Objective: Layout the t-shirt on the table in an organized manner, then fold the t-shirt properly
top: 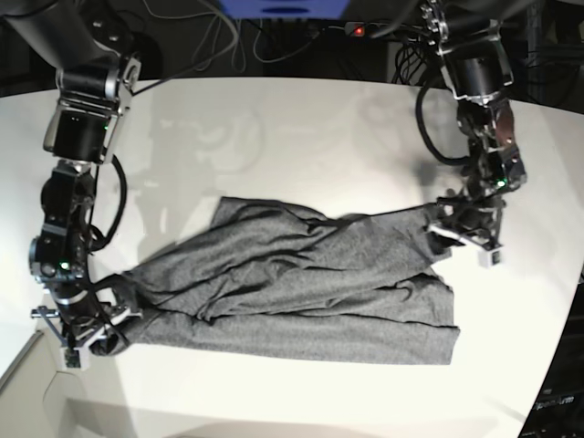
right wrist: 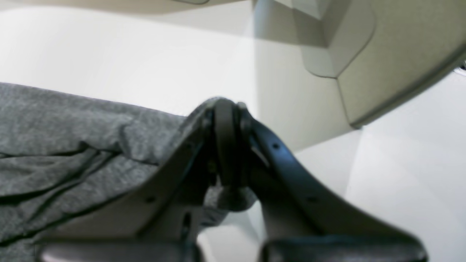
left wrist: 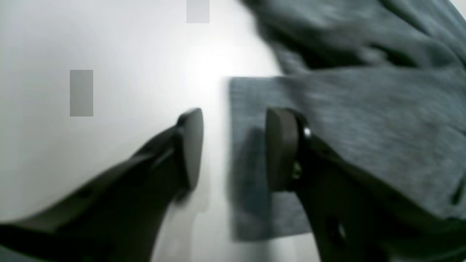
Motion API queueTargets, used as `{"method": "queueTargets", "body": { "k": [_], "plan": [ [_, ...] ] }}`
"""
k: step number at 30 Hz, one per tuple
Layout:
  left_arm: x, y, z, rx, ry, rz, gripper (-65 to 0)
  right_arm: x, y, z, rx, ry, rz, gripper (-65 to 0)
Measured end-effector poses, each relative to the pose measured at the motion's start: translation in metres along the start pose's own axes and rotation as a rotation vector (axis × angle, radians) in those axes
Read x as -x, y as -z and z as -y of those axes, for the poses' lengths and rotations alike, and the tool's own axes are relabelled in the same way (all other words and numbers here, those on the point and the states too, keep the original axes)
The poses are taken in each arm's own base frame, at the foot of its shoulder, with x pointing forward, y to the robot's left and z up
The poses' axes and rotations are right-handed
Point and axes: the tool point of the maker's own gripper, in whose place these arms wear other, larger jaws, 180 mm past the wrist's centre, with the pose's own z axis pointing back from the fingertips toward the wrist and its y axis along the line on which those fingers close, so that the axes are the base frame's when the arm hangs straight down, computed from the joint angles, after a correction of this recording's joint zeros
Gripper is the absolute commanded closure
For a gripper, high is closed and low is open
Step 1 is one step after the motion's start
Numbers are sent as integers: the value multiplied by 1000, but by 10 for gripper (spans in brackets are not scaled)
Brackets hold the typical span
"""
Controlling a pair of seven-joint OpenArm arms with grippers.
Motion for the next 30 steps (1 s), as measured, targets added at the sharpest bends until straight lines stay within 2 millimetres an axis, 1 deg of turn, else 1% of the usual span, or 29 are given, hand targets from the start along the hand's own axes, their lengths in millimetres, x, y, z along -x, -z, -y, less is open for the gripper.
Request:
{"method": "queueTargets", "body": {
  "k": [1,2,3,4,5,6,9,10,11,12,15,16,17,19,20,22,24,25,26,28,29,30],
  "plan": [
    [3,4,6,17,3,-8,-265,1,0,0,0,0,-1,0],
    [5,7,11,26,8,-16,-246,3,-1,0,-1,-1,-3,0],
    [6,10,15,38,11,-19,-205,5,-1,-1,-2,-1,-7,0],
    [7,11,16,41,9,-24,-143,8,-2,-1,-2,-1,-14,0],
    [8,11,16,42,8,-28,-57,9,-2,-1,-2,-3,-19,0],
    [8,10,16,42,6,-28,0,9,-2,-1,-1,-3,-19,0],
    [8,2,16,35,37,-50,-12,8,-2,1,0,-5,-15,0],
    [5,-3,16,27,63,-52,0,7,-2,1,1,-5,-14,0],
    [-7,-11,15,21,75,-18,0,8,-2,1,2,-6,-17,0],
    [-27,-23,12,14,82,47,-1,8,-2,2,3,-5,-17,0],
    [-102,-71,2,-36,119,282,-1,7,-2,2,4,-6,-13,0],
    [-122,-87,0,-43,112,327,-1,7,-2,2,3,-6,-14,0],
    [-136,-102,-1,-40,102,354,-1,7,-2,2,4,-6,-14,0],
    [-150,-127,-6,-19,54,375,-1,7,-2,2,3,-6,-15,0],
    [-154,-140,-16,-29,30,372,-1,7,-2,1,2,-4,-13,0],
    [-159,-163,-38,-53,-18,374,-1,10,-4,3,5,-9,-10,0],
    [-159,-179,-60,-88,-65,370,-1,20,-7,7,10,-19,-32,0],
    [-153,-184,-67,-89,-87,350,-1,25,-10,8,13,-25,-43,0],
    [-141,-189,-72,-71,-108,316,-1,29,-15,8,14,-37,-48,0],
    [-118,-207,-101,-129,-171,280,-1,32,-25,3,8,-53,-38,0],
    [-109,-218,-114,-159,-194,269,-1,31,-29,4,9,-59,-25,0],
    [-103,-228,-124,-176,-208,260,-1,31,-34,4,8,-72,-19,0]
  ]
}}
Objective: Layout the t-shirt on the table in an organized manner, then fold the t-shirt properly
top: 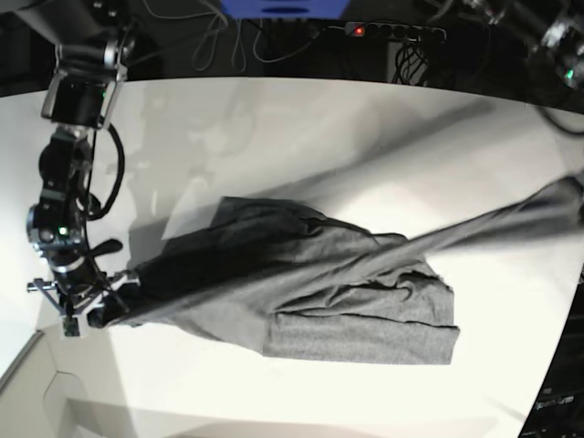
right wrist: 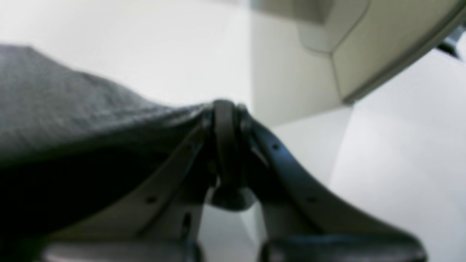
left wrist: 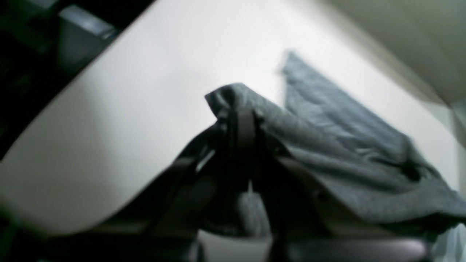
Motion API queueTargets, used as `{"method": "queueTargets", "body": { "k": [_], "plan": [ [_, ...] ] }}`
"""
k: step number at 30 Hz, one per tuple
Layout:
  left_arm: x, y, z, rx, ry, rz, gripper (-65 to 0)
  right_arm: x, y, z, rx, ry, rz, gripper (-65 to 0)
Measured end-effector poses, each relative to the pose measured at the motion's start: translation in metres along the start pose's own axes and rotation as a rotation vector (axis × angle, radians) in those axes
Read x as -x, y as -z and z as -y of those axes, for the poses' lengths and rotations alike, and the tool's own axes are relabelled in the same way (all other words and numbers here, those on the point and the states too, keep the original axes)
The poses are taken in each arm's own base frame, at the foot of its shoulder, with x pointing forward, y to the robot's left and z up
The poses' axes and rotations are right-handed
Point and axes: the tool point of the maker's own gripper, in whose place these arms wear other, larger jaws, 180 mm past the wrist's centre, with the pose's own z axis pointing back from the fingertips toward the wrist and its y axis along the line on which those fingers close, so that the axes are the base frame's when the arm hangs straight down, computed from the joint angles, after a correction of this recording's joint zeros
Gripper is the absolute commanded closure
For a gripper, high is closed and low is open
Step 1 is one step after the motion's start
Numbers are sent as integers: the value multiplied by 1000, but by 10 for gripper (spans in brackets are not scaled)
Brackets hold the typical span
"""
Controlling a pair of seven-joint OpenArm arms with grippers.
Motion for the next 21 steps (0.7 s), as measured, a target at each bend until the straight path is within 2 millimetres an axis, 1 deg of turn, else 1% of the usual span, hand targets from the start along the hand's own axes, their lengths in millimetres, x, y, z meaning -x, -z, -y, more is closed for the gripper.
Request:
{"method": "queueTargets", "body": {
  "k": [1,2,4,8,9,11,14,16,18,21],
  "plan": [
    [-2,-8,-11,-23,-1,6,-1,2,-4,0,-1,-9,2,0],
    [-2,-14,-17,-30,-4,5,-1,3,-9,-1,-1,-18,4,0],
    [2,-24,-21,-13,-8,3,-1,3,-23,-3,0,-41,21,0],
    [32,-40,-36,-46,-8,-98,-1,13,-46,-9,-6,-75,19,0],
    [37,-41,-39,-52,-22,-111,-1,15,-52,-11,-9,-84,19,0],
    [47,-35,-47,-51,-75,-120,-1,16,-64,-14,-12,-100,25,0],
    [69,-29,-60,-60,-158,-167,-1,15,-81,-18,-11,-122,40,0],
    [80,-23,-69,-81,-198,-194,-1,19,-94,-20,-21,-130,43,0],
    [90,-10,-65,-57,-217,-235,-1,33,-102,-15,-8,-132,1,0],
    [95,13,-51,2,-231,-271,-2,47,-114,-7,19,-121,-29,0]
  ]
}}
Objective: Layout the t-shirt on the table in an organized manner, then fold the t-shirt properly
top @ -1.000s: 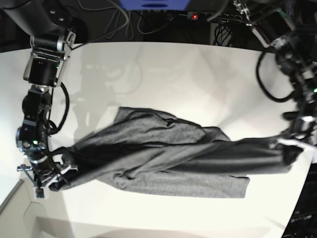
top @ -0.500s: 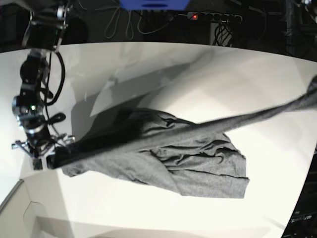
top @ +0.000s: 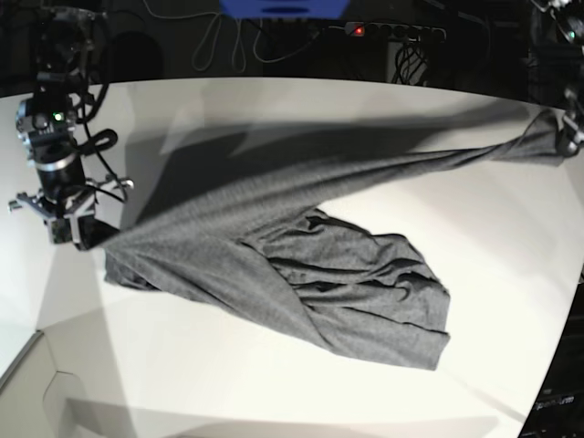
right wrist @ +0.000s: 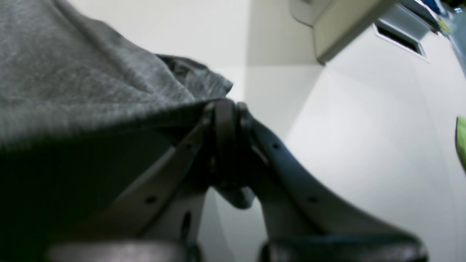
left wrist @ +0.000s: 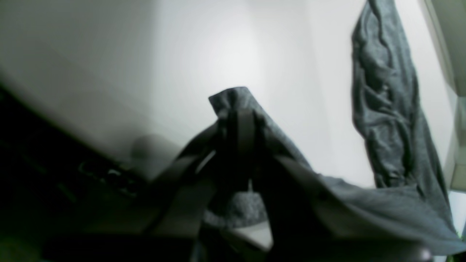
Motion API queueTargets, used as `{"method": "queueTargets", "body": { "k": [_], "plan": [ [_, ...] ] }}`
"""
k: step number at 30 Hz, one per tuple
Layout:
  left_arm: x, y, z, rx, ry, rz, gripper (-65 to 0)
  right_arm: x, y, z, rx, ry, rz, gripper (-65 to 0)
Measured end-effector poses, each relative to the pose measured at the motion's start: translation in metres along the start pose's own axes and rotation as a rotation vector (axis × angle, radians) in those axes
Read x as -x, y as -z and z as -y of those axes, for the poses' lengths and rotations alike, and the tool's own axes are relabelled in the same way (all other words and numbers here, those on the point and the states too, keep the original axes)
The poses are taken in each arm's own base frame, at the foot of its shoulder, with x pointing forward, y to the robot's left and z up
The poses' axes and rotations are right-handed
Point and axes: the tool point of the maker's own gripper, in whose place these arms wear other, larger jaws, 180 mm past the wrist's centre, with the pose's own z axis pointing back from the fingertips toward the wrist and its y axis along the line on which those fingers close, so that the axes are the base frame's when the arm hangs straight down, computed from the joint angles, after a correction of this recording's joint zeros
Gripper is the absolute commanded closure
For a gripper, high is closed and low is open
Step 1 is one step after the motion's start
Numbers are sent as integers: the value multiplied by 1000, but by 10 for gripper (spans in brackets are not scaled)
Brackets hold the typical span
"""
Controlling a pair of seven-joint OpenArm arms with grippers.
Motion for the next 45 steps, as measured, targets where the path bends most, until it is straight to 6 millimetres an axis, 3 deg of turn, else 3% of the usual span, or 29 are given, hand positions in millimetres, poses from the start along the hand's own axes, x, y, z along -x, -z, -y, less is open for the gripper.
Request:
{"method": "queueTargets", "body": {
  "k": [4,9,15,18,22,25,29,32,33,36,40,45],
  "plan": [
    [11,24,16,48,-23,-47,-5,22,-9,1,22,46,-54,0],
    [9,30,26,72,-11,-48,-19,28,-13,-2,20,58,-69,0],
    [11,30,27,75,-11,-56,-268,28,-13,-2,23,61,-68,0],
    [9,28,26,74,-14,-48,-355,29,-13,-2,23,61,-68,0],
    [-10,16,24,66,-17,28,-373,28,-13,-2,23,61,-68,0],
    [-41,23,53,115,11,103,-374,28,-13,-1,25,61,-67,0],
    [-80,62,146,306,72,150,-374,29,-13,-4,21,68,-69,0],
    [-85,105,183,299,102,157,-374,30,-13,-8,16,77,-71,0],
    [-77,123,195,296,110,148,-374,30,-13,-8,17,75,-72,0],
    [-48,168,226,282,163,121,-374,30,-13,-10,17,85,-71,0],
    [-27,214,253,270,204,154,-374,30,-12,-10,19,91,-71,0],
    [5,256,258,225,183,128,-374,32,-13,-11,17,90,-79,0]
  ]
}}
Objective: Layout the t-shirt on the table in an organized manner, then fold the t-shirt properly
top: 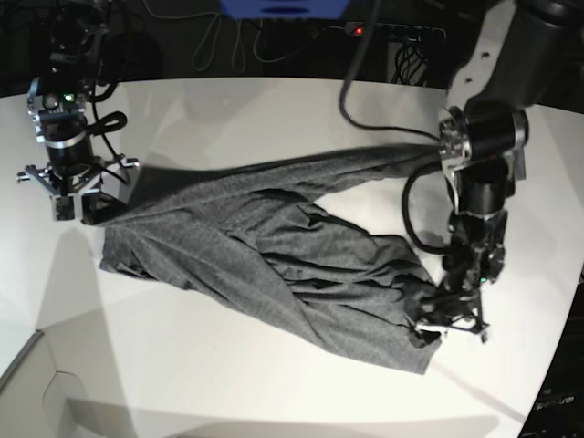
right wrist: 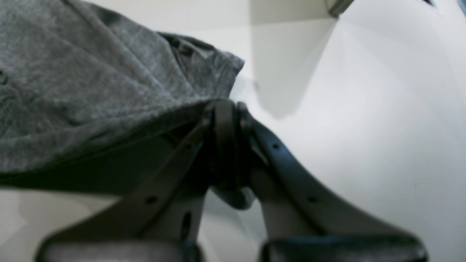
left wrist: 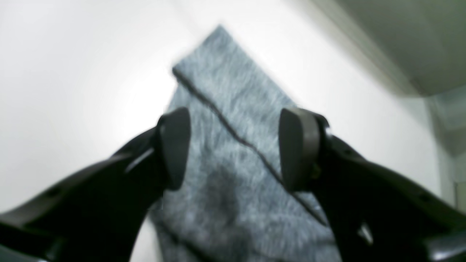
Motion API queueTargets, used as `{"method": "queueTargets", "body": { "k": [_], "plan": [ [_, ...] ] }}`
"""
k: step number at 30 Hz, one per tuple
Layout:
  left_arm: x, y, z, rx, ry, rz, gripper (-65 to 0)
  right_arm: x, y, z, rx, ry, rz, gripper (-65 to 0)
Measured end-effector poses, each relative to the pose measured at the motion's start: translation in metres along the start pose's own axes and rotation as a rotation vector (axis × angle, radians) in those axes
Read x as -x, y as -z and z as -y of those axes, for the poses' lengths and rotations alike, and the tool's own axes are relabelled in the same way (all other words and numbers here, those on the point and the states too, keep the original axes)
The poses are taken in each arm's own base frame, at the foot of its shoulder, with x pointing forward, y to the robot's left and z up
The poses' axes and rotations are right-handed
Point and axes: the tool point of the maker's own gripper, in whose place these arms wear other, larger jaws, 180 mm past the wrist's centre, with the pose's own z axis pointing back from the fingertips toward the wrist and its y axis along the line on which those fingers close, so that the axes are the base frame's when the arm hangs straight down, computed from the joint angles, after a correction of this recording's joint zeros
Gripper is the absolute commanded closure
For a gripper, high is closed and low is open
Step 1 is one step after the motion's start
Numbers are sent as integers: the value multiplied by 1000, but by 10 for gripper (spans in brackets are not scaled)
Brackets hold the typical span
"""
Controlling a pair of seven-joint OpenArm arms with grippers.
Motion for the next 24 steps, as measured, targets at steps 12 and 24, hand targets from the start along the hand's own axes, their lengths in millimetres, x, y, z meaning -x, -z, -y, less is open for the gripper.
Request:
{"method": "queueTargets", "body": {
  "k": [12,24],
  "plan": [
    [22,12,24,24,86,19,-374,1,0,0,0,1,-6,0],
    [30,-28,-74,-72,117,77,-373,-1,0,2,4,-1,0,0]
  ]
}}
